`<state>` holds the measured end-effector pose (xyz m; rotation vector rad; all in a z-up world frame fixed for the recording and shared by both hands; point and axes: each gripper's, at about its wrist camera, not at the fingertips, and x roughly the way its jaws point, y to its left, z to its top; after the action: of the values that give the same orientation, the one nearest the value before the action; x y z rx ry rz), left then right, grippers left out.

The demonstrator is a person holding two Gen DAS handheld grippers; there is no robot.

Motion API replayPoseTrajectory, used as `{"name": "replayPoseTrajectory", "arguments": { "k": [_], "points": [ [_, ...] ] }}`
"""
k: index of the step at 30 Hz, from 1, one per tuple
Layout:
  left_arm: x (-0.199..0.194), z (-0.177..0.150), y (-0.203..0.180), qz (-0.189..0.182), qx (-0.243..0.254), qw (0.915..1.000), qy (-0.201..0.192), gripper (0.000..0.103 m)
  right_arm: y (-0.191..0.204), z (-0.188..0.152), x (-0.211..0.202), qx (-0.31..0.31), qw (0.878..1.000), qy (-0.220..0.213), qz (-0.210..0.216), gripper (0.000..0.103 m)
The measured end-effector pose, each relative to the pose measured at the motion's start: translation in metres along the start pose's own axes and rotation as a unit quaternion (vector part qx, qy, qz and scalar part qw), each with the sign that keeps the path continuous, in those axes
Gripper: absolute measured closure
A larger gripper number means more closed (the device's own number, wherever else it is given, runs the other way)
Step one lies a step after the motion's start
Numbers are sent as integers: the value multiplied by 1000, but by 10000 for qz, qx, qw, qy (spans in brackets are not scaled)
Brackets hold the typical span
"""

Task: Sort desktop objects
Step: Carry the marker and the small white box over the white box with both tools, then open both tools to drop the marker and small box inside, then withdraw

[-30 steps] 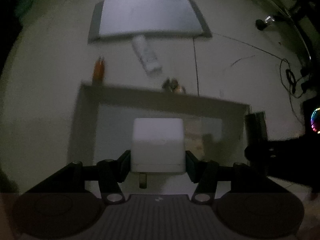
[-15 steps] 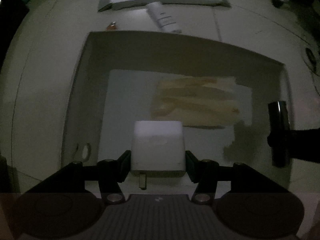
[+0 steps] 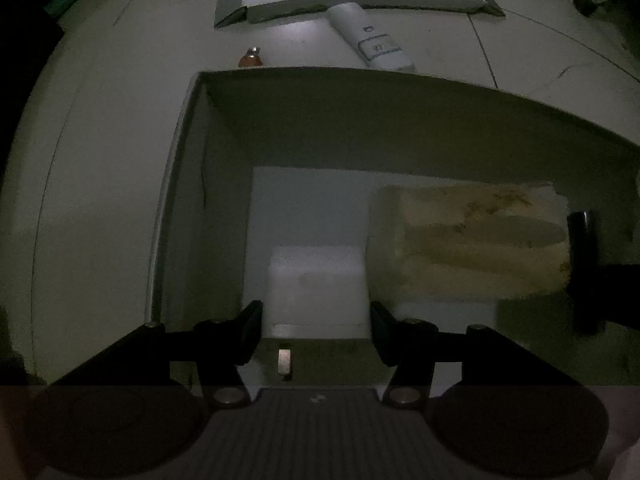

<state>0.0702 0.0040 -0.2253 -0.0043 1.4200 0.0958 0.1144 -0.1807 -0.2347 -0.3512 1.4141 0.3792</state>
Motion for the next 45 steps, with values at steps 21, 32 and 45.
{"name": "replayPoseTrajectory", "arguments": {
  "k": [21, 32, 45],
  "points": [
    [46, 12, -5, -88, 152, 9993, -316, 52, 8, 6, 52, 94, 9994, -241, -237, 71],
    [44, -1, -2, -175, 336, 9984, -430, 48, 2, -4, 54, 48, 9990, -372, -253, 62],
    [-42, 2, 9, -17, 280, 9964, -802, 41, -1, -1, -21, 102, 9981, -596, -92, 60]
  ]
}}
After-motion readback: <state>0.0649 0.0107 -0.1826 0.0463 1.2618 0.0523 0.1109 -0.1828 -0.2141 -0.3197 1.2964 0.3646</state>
